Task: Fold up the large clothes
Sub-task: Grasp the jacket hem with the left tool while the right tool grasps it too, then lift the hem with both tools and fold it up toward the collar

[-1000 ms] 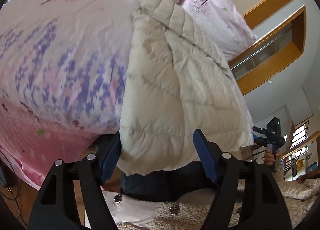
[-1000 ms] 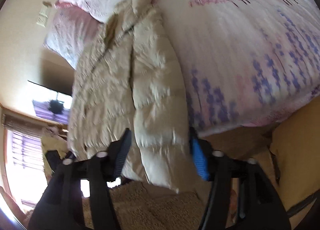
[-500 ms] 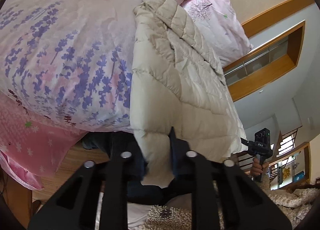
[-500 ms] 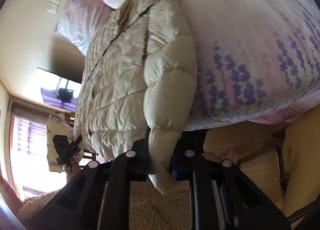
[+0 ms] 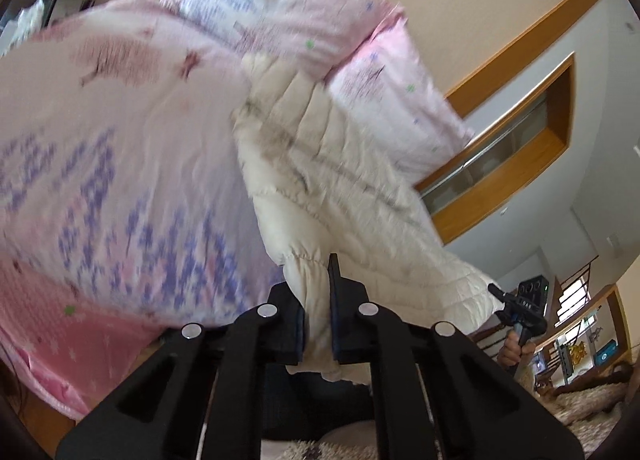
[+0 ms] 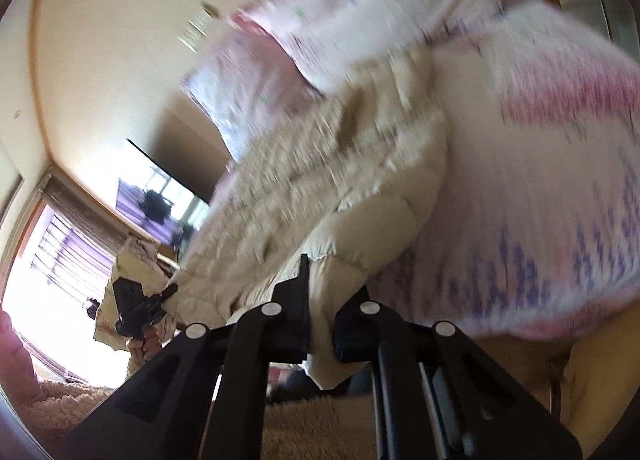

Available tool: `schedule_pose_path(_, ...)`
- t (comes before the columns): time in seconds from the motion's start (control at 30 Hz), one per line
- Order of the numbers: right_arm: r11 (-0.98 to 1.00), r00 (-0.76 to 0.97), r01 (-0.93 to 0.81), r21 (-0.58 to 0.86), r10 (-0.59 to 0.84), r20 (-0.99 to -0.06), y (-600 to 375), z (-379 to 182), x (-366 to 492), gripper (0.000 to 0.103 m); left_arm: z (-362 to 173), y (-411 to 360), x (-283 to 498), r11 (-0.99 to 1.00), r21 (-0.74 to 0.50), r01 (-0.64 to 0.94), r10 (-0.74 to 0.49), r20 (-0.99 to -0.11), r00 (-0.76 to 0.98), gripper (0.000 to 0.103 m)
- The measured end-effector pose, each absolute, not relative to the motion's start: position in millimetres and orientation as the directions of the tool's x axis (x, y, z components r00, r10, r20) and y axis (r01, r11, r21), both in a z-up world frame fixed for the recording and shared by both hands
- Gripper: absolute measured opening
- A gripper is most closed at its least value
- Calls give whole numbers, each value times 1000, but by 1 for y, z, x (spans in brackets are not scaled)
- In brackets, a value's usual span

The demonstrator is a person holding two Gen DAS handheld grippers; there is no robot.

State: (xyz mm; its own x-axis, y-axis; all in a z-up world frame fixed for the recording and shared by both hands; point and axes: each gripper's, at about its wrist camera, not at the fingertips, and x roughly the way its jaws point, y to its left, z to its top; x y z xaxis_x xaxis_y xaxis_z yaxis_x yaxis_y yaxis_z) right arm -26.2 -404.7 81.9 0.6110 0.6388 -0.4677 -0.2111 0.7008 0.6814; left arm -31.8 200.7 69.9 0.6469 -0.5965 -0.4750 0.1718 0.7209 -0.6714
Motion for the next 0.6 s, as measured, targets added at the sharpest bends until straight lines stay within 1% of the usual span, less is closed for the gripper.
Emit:
schedule_pose_path(0.1,700,669,-234,675,620,-411,-406,100,-22,9,87,204,-31,724,-662,195,-585,-438,683,8)
schedule_pose_path(0.3,690,741,-247,680,587,-326,-408,118,-4,9,115,207,-14,725,-648,233,-574,-383,723,8)
schedule_pose_path(0.6,765,828,-260,589,491,-273,-397,158,35,9,162,207,37,750,-605,269,-532,-309,789,8)
